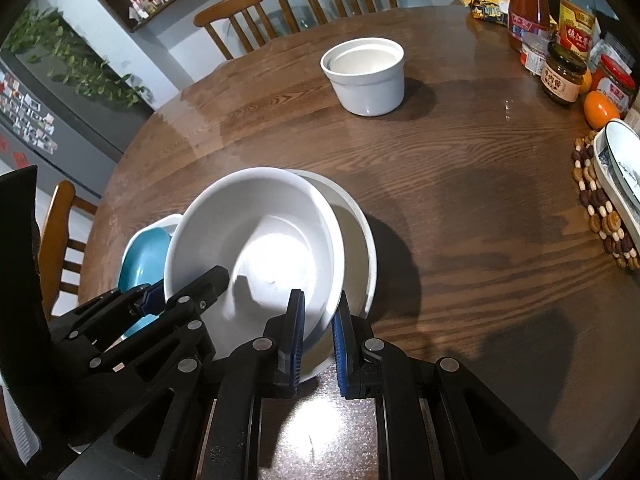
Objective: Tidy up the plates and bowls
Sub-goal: 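Lower the smaller white bowl into the large white bowl, then open both grippers to release the bowl and pull them back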
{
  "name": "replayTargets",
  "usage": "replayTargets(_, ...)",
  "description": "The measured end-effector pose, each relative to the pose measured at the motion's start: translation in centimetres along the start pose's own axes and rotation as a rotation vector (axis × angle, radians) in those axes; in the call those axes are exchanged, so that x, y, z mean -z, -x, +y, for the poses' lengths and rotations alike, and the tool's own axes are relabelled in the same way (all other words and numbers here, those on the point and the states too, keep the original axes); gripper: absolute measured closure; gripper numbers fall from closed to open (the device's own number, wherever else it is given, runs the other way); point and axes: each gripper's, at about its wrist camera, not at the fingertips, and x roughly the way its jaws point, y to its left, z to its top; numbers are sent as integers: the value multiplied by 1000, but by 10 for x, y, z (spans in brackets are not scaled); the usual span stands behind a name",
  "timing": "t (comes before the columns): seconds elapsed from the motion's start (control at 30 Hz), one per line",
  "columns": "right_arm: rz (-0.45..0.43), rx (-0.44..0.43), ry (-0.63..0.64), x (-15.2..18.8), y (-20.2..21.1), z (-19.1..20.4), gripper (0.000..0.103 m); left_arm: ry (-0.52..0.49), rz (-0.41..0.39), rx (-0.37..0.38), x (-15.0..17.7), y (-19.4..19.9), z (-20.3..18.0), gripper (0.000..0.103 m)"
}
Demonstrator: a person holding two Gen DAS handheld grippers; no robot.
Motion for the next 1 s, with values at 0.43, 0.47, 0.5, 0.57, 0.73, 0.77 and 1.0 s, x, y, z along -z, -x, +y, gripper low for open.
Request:
replayTargets(0.43, -43, 39, -6, -2, 16, -1, 89, -9, -57, -21, -2, 17, 1, 47)
replayTargets(0.47, -44, 45, -6, -3, 17, -1, 89, -11, -60, -22, -3, 19, 1, 41)
replayTargets(0.5, -48, 50, -6, -3, 19, -2, 87, -12, -63, -25, -3, 20, 1, 37)
replayTargets(0.57, -61, 65, -10, -4, 23, -5, 74, -18, -72, -40, -5, 24, 0, 36)
replayTargets(0.73, -106, 61, -38, -9, 40, -15, 59, -24, -86, -50, -10, 31, -2, 24)
replayTargets(0.77, -113, 64, -38, -10, 42, -16, 59, -30, -88, -53, -10, 32, -2, 24)
replayTargets(1.0, -142, 70, -35, -20, 60, -22, 59, -43, -73, -69, -18, 38, -10, 15)
